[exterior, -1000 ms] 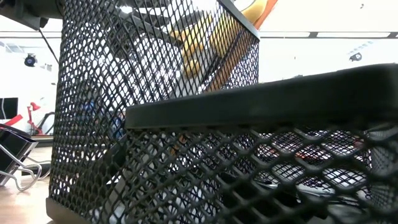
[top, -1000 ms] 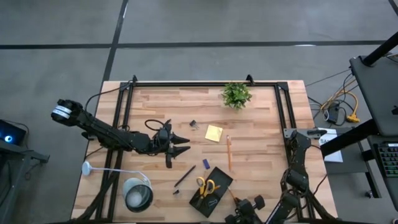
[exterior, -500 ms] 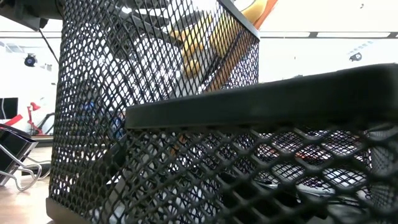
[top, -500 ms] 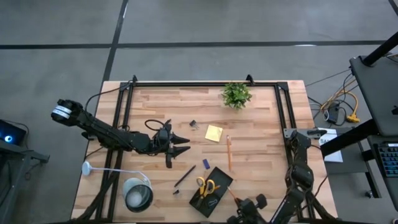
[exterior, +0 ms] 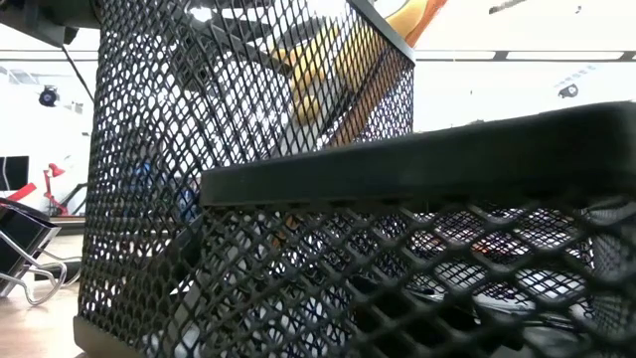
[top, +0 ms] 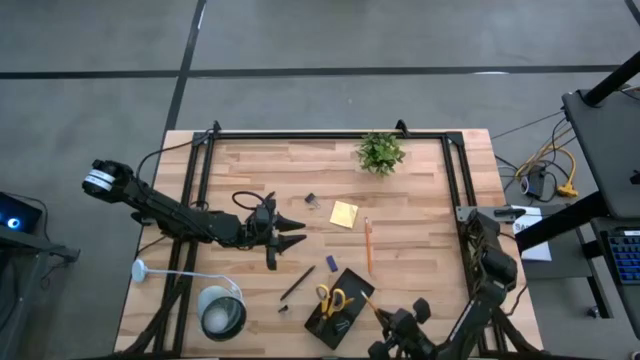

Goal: Pick and place office supplies into organizer
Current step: Put the left pencil into the desk organizer

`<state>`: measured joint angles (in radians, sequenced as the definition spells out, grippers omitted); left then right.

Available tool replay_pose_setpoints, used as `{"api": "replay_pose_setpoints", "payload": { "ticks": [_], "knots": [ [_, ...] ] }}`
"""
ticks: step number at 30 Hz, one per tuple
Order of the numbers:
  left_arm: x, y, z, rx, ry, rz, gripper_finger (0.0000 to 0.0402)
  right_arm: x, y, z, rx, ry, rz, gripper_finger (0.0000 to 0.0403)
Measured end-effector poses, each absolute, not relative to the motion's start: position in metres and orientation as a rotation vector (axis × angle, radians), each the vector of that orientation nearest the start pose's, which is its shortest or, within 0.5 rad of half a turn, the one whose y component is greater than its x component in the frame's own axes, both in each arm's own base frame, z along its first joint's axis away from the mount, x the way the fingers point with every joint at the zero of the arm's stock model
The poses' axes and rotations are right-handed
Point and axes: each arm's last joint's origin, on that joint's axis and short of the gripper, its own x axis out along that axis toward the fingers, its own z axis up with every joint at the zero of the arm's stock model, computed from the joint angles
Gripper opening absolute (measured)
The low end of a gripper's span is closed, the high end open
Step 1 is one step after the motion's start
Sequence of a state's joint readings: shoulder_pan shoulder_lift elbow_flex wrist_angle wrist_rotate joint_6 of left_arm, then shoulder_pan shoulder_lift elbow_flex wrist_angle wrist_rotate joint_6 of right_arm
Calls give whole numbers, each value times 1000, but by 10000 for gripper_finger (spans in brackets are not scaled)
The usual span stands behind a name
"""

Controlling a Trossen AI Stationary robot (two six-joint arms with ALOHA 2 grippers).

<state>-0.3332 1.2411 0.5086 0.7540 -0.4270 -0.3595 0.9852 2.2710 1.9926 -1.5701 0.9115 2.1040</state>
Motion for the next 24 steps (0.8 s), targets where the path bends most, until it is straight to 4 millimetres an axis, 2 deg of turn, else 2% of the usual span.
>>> {"api": "replay_pose_setpoints", "payload": {
  "ticks": [8,16,24],
  "knots": [
    [241,-70,239,-378,-58,86,137,258,307,260,369,480,-775,11],
    [240,-69,253,-644,-204,32,137,267,276,299,392,372,-778,11],
    [240,-69,271,-831,-315,-108,137,285,247,327,414,292,-784,11]
  ]
}}
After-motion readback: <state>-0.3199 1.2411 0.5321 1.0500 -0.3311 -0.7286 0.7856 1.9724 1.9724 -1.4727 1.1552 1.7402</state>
